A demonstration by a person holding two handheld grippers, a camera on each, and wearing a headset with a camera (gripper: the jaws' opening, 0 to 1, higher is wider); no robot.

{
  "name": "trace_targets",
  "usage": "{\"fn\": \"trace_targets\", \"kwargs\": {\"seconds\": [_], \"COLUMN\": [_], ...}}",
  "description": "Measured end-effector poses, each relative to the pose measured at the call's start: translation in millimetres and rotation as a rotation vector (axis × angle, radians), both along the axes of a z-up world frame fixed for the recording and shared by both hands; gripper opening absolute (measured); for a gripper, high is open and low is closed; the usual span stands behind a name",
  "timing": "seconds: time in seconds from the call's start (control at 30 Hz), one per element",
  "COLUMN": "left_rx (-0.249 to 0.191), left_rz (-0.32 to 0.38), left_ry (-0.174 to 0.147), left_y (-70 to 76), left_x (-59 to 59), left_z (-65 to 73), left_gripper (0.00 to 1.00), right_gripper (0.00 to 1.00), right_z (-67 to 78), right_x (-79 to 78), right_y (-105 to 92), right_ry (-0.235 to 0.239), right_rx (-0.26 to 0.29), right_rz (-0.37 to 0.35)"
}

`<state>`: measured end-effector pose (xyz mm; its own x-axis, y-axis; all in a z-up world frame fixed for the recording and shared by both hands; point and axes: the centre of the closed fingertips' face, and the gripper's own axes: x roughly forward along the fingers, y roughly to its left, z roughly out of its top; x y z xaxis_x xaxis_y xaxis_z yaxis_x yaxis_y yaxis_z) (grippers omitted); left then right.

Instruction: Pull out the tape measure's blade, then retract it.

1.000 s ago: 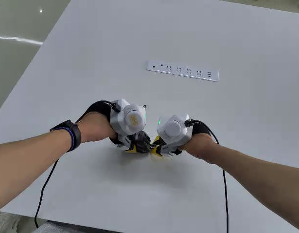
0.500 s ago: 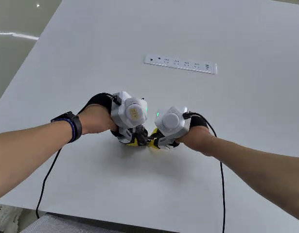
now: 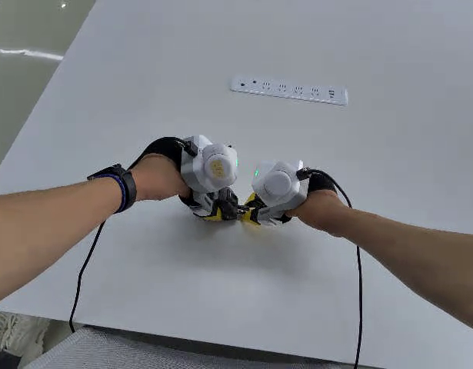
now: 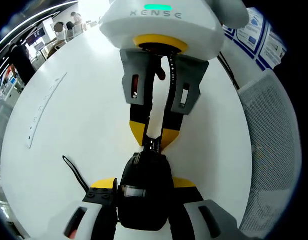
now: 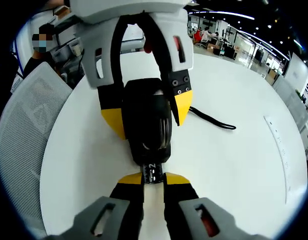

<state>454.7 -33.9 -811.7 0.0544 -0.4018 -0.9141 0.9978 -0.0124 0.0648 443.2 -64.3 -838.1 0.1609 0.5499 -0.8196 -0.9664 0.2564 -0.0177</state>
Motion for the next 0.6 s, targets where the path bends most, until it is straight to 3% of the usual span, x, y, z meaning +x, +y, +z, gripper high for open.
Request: {"fn": "trace_targets", "kwargs": {"seconds": [0.6], "left_rx": [0.021], "left_rz": [-0.008], "left_ry": [-0.01], "left_y": [1.0], "left_x": [-1.4], "left_z": [0.2], "left_gripper": [0.36], "right_gripper": [0.13], "right_z": [2.7], "right_x": [-6.0], "right_y": [-19.8], "right_ry": [0.003], "right_rx": [-0.008], "right_rz": [-0.021]}}
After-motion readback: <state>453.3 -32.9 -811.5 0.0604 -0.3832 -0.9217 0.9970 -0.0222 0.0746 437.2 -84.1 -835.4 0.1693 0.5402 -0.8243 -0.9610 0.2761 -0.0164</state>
